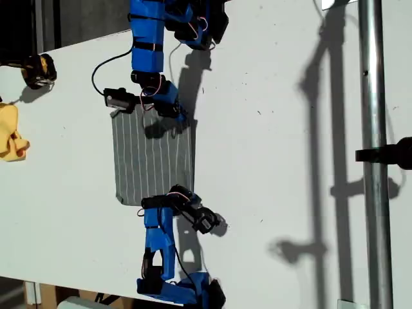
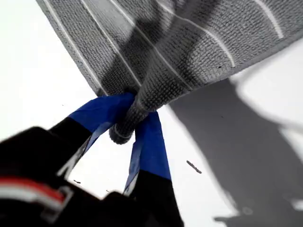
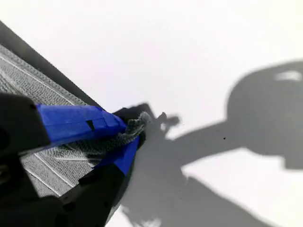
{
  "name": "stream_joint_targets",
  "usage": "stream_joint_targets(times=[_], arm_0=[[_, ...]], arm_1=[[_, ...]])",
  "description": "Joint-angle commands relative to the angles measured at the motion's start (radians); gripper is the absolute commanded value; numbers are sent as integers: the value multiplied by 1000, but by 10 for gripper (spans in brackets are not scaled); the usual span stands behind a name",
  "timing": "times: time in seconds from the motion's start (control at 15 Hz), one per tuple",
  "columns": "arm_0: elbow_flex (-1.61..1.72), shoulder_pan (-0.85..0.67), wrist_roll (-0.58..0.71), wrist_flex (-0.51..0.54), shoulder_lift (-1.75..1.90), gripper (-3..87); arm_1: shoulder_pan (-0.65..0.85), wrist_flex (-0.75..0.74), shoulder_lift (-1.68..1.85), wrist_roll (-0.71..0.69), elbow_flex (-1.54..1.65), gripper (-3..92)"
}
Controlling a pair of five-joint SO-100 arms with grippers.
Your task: Grasp corners of a towel and fold twice.
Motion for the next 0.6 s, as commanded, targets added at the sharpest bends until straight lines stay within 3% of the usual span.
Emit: stream_joint_targets(times=[0.0,0.33,0.53], arm_0=[[-38,-11,-9,35,9,-25],[-236,115,-23,179,31,-25],[-244,224,-48,190,118,-25]], arm_1=[[-2,8,48,-6,-14,-2],[-86,75,183,5,-26,-2],[-221,127,242,32,-46,-2]])
